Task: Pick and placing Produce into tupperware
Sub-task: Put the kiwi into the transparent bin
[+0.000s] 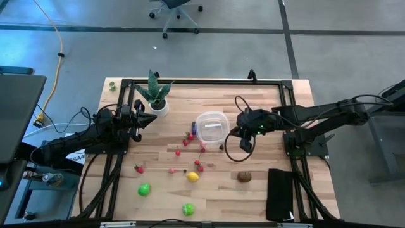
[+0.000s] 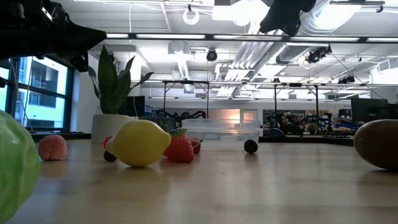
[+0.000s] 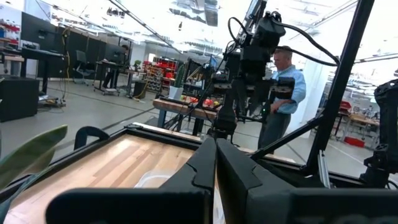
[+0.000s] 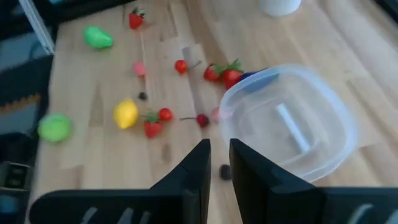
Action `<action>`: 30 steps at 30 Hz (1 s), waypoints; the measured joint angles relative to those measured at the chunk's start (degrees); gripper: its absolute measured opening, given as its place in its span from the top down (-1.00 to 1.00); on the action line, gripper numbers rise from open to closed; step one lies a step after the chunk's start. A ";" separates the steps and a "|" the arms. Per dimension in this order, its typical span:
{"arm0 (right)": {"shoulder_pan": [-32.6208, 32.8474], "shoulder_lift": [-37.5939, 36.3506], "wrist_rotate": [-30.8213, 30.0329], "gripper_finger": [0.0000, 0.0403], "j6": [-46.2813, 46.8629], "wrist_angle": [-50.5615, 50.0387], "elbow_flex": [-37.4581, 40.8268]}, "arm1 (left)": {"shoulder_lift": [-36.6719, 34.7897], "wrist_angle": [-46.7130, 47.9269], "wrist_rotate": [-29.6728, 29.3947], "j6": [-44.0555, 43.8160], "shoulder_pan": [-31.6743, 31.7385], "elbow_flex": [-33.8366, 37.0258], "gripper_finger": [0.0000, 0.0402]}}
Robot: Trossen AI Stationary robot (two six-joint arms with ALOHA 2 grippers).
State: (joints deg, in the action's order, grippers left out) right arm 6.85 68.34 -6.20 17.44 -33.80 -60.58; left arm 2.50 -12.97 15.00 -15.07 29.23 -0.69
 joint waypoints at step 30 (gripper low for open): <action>32.52 19.73 -7.22 -0.22 27.70 -12.73 0.02 | 0.00 0.06 -0.02 0.00 -0.02 0.00 0.99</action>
State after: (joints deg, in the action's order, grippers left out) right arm 39.37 88.07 -13.43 45.14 -46.53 -60.55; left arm 2.50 -12.91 14.98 -15.07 29.21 -0.69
